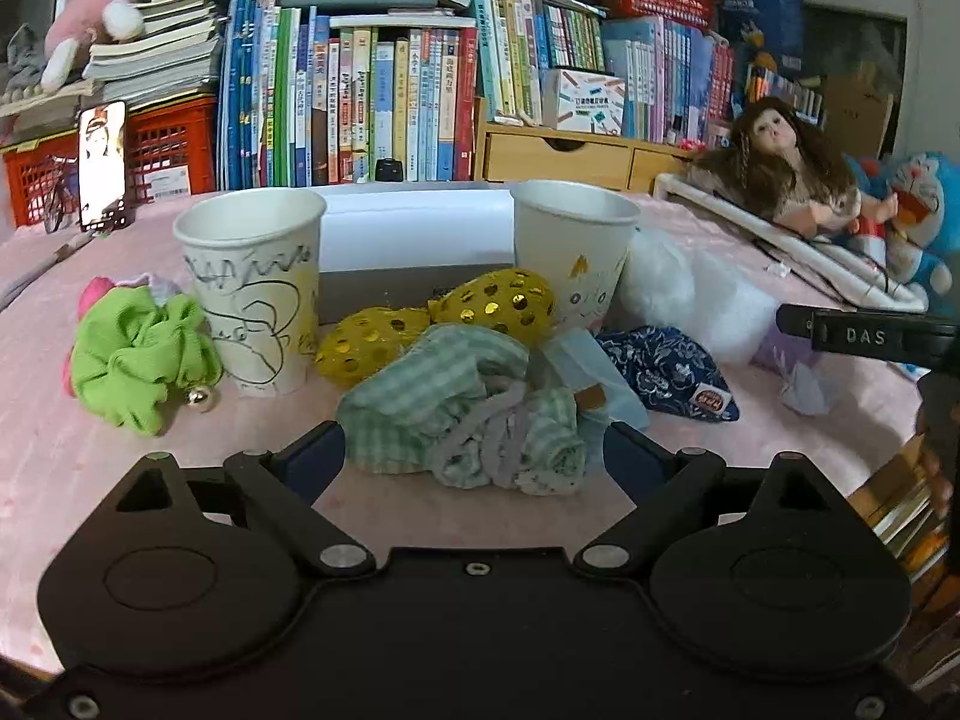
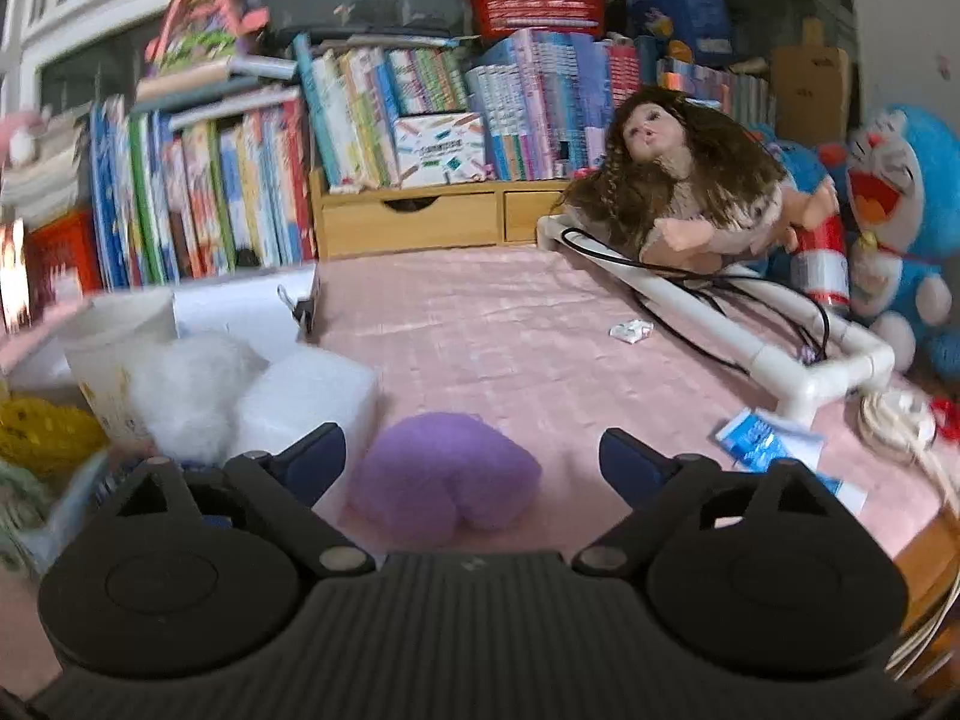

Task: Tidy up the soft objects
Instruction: 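Grasp the green gingham cloth with the left tool while the right tool grasps the purple heart plush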

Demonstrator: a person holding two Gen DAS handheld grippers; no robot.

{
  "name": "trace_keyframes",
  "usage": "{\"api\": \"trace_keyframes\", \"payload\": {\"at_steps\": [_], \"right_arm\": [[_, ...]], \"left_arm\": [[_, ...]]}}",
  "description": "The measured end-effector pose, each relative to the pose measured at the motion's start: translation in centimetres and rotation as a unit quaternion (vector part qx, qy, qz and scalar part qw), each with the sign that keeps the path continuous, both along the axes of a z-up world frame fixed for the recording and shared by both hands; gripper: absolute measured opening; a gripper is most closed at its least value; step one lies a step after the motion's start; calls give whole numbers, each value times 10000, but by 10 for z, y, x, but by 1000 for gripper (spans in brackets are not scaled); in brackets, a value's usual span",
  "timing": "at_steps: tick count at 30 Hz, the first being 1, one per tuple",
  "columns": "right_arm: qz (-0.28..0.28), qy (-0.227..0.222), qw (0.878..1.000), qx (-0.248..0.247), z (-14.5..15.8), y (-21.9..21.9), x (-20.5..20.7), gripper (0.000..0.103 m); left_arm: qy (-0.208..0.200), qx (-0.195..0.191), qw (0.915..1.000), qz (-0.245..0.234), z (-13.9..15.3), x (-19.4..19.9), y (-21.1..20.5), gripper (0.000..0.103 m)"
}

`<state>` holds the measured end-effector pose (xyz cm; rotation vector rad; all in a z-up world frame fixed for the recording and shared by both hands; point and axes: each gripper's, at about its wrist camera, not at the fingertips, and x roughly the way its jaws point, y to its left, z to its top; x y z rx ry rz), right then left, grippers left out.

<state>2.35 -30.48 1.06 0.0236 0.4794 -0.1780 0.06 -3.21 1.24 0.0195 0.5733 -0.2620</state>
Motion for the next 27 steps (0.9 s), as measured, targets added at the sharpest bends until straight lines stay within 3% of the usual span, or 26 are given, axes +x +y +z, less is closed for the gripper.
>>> {"api": "trace_keyframes", "payload": {"at_steps": [7, 17, 20, 24, 25, 27], "right_arm": [[737, 458, 9932, -781, -5, 13, 16, 96], [1262, 741, 9882, -458, -19, 4, 46, 96], [1253, 727, 9885, -423, -21, 5, 47, 95], [1150, 687, 9905, -314, -18, 3, 46, 83], [1111, 661, 9911, -326, -16, 3, 46, 75], [1074, 624, 9919, -271, -14, 1, 44, 76]], "left_arm": [[20, 236, 9997, -24, -13, 15, -9, 92], [29, 238, 9997, -2, -19, 25, -9, 92], [43, 163, 9999, -7, -20, 26, -8, 86], [54, 51, 9999, -83, -17, 25, -7, 67], [38, 61, 9999, -86, -16, 23, -8, 63], [2, 84, 9999, -101, -13, 21, -8, 59]]}}
